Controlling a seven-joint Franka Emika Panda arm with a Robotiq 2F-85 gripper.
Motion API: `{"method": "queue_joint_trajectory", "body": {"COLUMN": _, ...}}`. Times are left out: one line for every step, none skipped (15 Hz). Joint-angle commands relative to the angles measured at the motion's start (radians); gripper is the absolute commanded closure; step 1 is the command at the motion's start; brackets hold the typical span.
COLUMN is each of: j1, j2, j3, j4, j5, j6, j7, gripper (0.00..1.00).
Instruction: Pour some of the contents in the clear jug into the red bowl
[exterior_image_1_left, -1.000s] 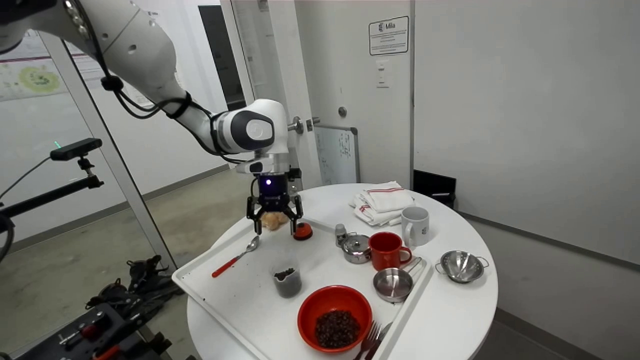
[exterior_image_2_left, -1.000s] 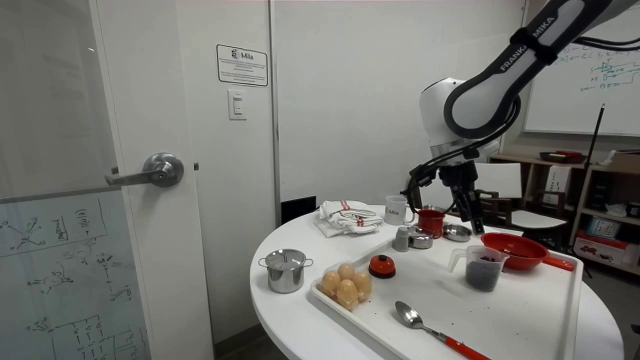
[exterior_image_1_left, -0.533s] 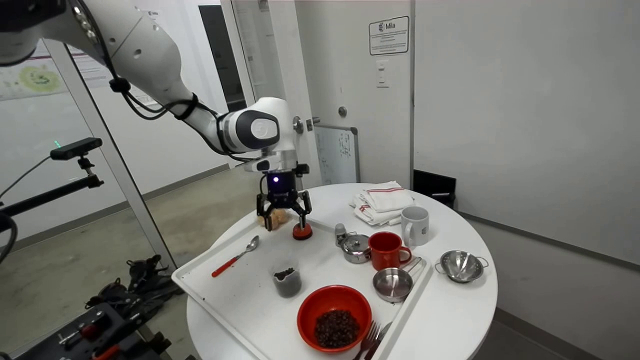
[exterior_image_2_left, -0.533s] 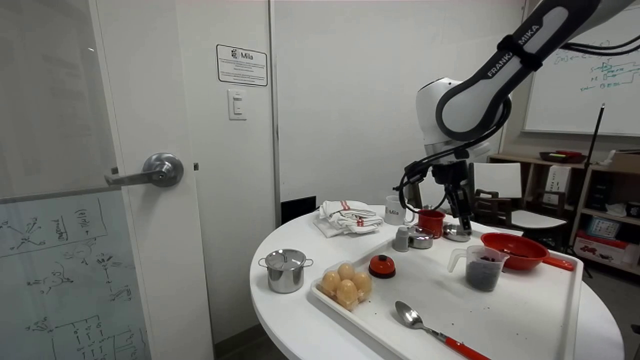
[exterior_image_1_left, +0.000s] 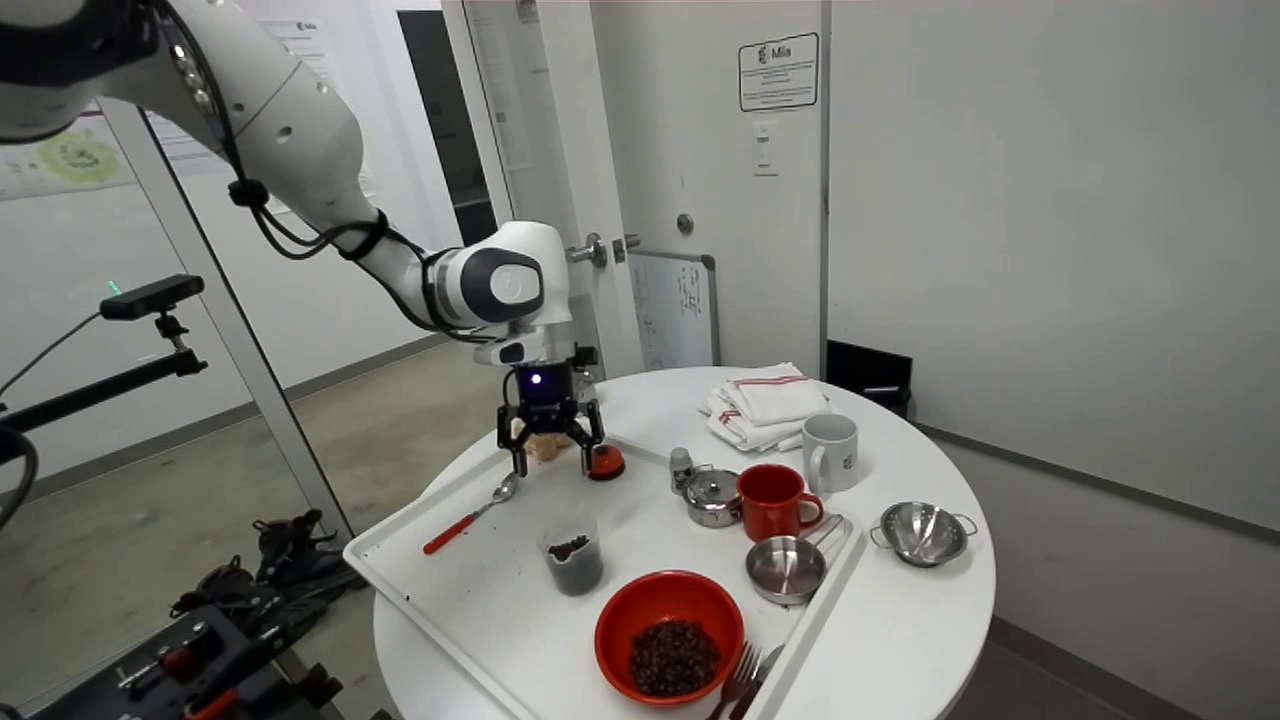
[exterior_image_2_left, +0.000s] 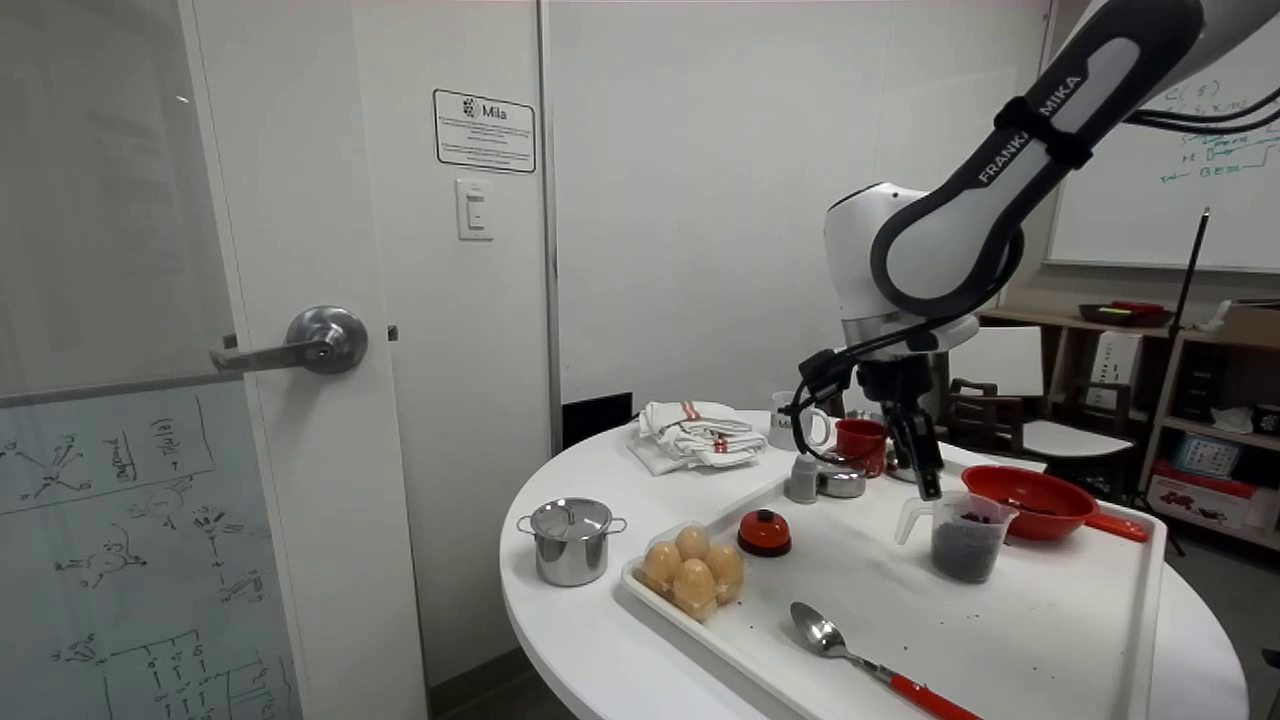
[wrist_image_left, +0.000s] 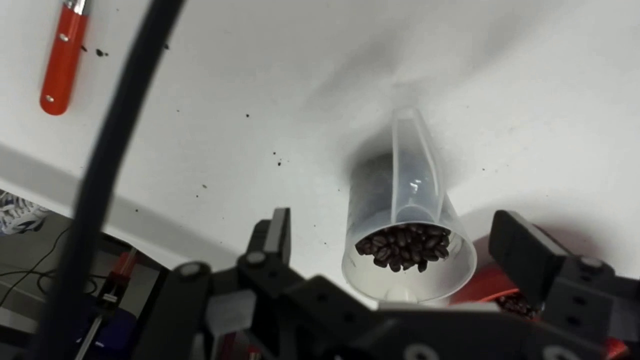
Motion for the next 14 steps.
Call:
{"method": "queue_joint_trajectory", "body": {"j1": -0.064, "j2": -0.01, "j3": 0.066, "j4": -0.041, "j5": -0.004, "j6": 0.05, "j7": 0.0, "gripper": 0.0}}
{"method": "queue_joint_trajectory", "body": {"j1": -0.081, "j2": -0.01, "j3": 0.081, "j4": -0.051, "j5": -0.002, "j6": 0.059, "j7": 0.0, "gripper": 0.0}}
{"method": "queue_joint_trajectory", "body": {"j1": -0.094, "j2": -0.011, "j3": 0.092, "j4": -0.061, "j5": 0.002, "j6": 0.069, "j7": 0.0, "gripper": 0.0}}
{"method": "queue_joint_trajectory", "body": {"j1": -0.107, "j2": -0.012, "j3": 0.102, "j4": -0.072, "j5": 0.004, "j6": 0.08, "j7": 0.0, "gripper": 0.0}}
{"method": "queue_joint_trajectory", "body": {"j1": -0.118, "j2": -0.012, "j3": 0.109, "j4": -0.08, "j5": 0.006, "j6": 0.089, "j7": 0.0, "gripper": 0.0}}
{"method": "queue_joint_trajectory", "body": {"j1": -0.127, "j2": -0.012, "j3": 0.114, "j4": -0.087, "j5": 0.007, "j6": 0.098, "j7": 0.0, "gripper": 0.0}}
{"method": "queue_joint_trajectory", "body": {"j1": -0.134, "j2": -0.012, "j3": 0.119, "j4": -0.094, "j5": 0.007, "j6": 0.105, "j7": 0.0, "gripper": 0.0}}
{"method": "queue_joint_trajectory", "body": {"j1": -0.14, "j2": -0.013, "j3": 0.121, "j4": -0.098, "j5": 0.007, "j6": 0.109, "j7": 0.0, "gripper": 0.0}}
{"method": "queue_joint_trajectory", "body": {"j1": -0.143, "j2": -0.014, "j3": 0.121, "j4": -0.103, "j5": 0.007, "j6": 0.114, "j7": 0.0, "gripper": 0.0}}
{"method": "queue_joint_trajectory", "body": {"j1": -0.146, "j2": -0.015, "j3": 0.122, "j4": -0.106, "j5": 0.007, "j6": 0.118, "j7": 0.0, "gripper": 0.0}}
{"method": "queue_joint_trajectory", "body": {"j1": -0.147, "j2": -0.016, "j3": 0.12, "j4": -0.108, "j5": 0.006, "j6": 0.121, "j7": 0.0, "gripper": 0.0}}
{"method": "queue_joint_trajectory", "body": {"j1": -0.147, "j2": -0.017, "j3": 0.119, "j4": -0.108, "j5": 0.005, "j6": 0.124, "j7": 0.0, "gripper": 0.0}}
{"method": "queue_joint_trajectory", "body": {"j1": -0.147, "j2": -0.017, "j3": 0.117, "j4": -0.107, "j5": 0.006, "j6": 0.127, "j7": 0.0, "gripper": 0.0}}
{"method": "queue_joint_trajectory", "body": {"j1": -0.148, "j2": -0.016, "j3": 0.117, "j4": -0.106, "j5": 0.006, "j6": 0.129, "j7": 0.0, "gripper": 0.0}}
